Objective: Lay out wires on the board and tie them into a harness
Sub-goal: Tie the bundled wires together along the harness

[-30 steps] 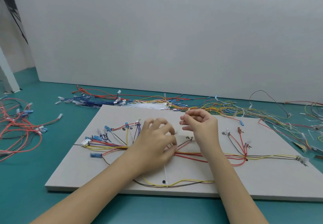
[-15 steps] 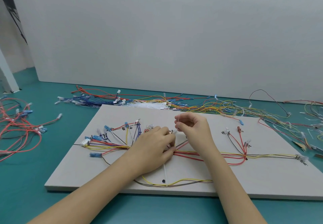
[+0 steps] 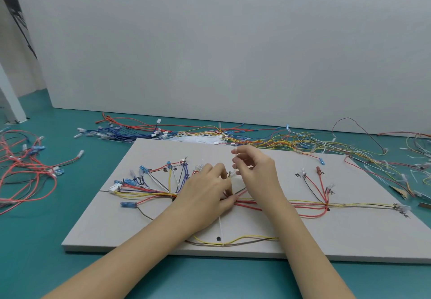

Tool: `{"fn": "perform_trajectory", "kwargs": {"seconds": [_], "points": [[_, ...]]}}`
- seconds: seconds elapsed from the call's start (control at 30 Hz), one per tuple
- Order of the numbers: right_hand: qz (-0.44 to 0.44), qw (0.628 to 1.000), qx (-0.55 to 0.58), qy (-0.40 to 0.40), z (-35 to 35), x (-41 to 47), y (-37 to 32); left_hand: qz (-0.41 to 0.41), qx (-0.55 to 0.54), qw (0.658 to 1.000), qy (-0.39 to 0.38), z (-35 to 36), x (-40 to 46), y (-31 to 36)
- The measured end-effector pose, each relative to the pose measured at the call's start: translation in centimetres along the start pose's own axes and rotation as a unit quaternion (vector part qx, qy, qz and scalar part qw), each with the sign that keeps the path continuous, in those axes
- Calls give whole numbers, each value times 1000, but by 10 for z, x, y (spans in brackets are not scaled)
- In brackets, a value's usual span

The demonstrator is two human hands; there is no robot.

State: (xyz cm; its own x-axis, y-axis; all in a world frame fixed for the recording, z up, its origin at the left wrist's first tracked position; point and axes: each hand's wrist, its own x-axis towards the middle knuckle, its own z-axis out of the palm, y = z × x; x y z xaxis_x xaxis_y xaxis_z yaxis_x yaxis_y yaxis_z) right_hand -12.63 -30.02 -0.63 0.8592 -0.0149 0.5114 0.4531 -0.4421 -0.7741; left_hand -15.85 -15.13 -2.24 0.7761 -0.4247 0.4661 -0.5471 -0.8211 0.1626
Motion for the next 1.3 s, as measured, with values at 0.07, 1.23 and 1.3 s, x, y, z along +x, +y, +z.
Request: {"fn": "perform_trajectory", "kwargs": {"seconds": [0.07, 1.23, 1.3], "points": [[-6, 1000, -4, -2, 1, -1, 1, -17, -13, 1000, -9, 1, -1, 0], [123, 977, 44, -168, -21, -8, -6, -172, -244, 950, -91, -3, 5, -5], [119, 978, 47, -166, -21, -8, -6, -174, -246, 949, -93, -3, 5, -5]]}}
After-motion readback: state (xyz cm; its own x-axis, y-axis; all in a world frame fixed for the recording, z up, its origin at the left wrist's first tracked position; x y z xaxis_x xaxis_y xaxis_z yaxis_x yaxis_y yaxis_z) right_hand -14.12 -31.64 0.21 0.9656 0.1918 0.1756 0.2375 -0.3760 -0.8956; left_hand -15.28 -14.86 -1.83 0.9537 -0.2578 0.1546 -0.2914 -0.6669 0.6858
